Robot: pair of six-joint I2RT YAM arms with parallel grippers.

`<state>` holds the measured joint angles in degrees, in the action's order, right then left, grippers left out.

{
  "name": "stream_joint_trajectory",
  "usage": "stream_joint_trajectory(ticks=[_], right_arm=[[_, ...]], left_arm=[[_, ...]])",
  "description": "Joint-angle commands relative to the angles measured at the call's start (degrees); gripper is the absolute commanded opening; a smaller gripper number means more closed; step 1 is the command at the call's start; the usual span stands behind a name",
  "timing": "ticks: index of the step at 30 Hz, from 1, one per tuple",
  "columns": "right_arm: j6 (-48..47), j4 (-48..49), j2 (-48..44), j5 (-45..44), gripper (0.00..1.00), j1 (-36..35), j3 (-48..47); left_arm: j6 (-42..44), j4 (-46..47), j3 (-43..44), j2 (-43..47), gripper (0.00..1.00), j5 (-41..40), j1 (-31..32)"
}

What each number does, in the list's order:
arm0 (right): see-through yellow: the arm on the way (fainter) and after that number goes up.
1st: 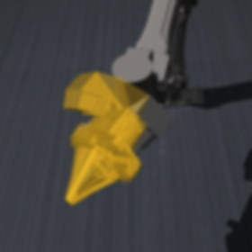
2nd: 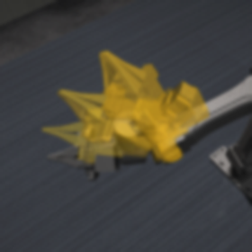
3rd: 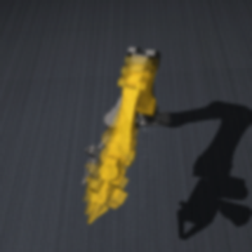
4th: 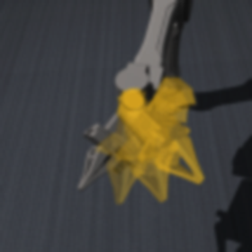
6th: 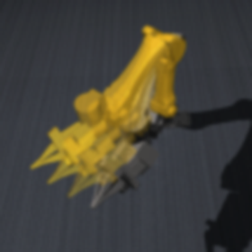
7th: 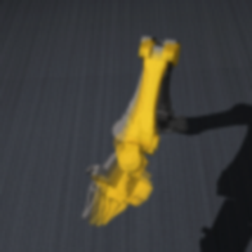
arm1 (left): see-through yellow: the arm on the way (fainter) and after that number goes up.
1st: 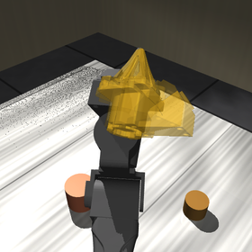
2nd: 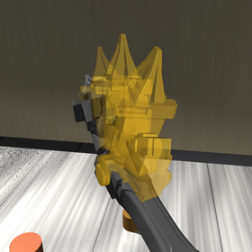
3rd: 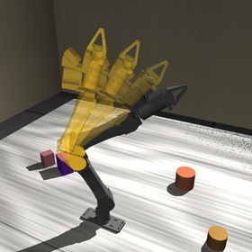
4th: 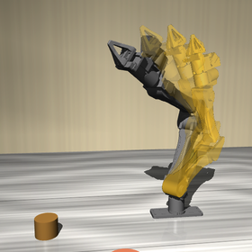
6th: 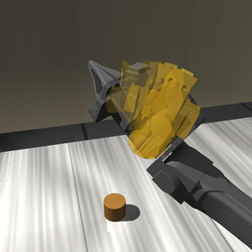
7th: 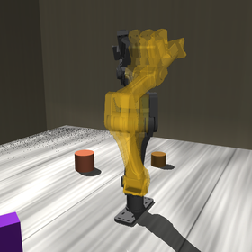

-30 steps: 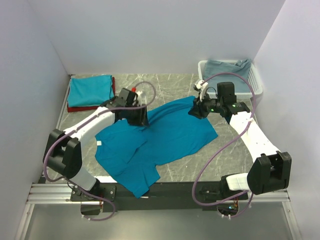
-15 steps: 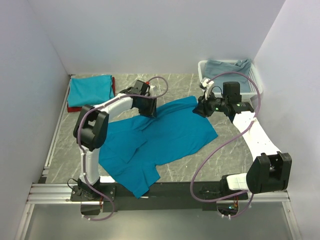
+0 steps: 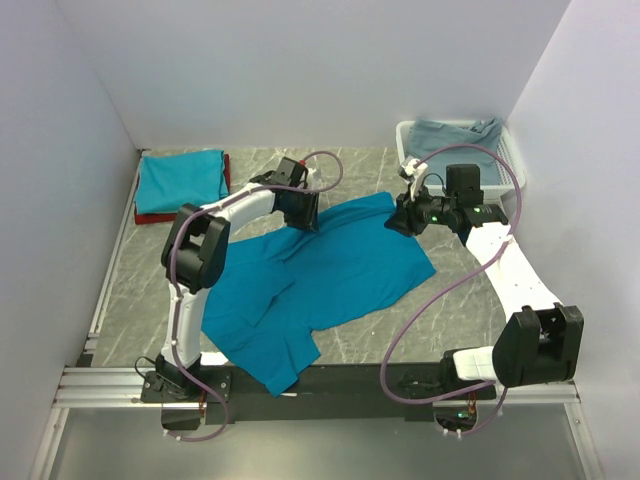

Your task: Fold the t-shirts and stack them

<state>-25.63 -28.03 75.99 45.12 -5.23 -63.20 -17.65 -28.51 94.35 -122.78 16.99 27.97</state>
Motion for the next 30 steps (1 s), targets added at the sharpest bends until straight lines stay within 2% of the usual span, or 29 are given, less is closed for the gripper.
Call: stream_joint_trajectory(ticks=[1,4,13,21,26,30], right_arm=[[-0.8,0.0,-0.1,1.5,0.38,0.5,0.4],[-1.0,0.0,0.0,1.6,0.38,0.4,0.4],[-1.2,-0.3,0.4,1.6,0.38,0.6,0.4],[-1.4,-0.4,0.9,1.4,0.38,0.8,0.3],[-1.6,-0.4,1.1,0.8,0.38,1.0,0.4],[-2.2,-0.9,2.5,0.0,0.38,1.0,0.2]], left_arm=[[1.2,-0.2,2.9,-1.1,0.36,-2.6,0.2],[1.7,-0.6,3.5,-2.1,0.26,-1.6,0.3],[2.9,-0.5,2.1,-0.1,0.09,2.1,1.0],[5.0,-1.9,0.2,0.6,0.09,8.2,1.7],[5.5,-1.7,-2.3,1.5,0.19,8.9,2.3],[5.1,1.0,-5.4,6.1,0.25,11.3,2.4]])
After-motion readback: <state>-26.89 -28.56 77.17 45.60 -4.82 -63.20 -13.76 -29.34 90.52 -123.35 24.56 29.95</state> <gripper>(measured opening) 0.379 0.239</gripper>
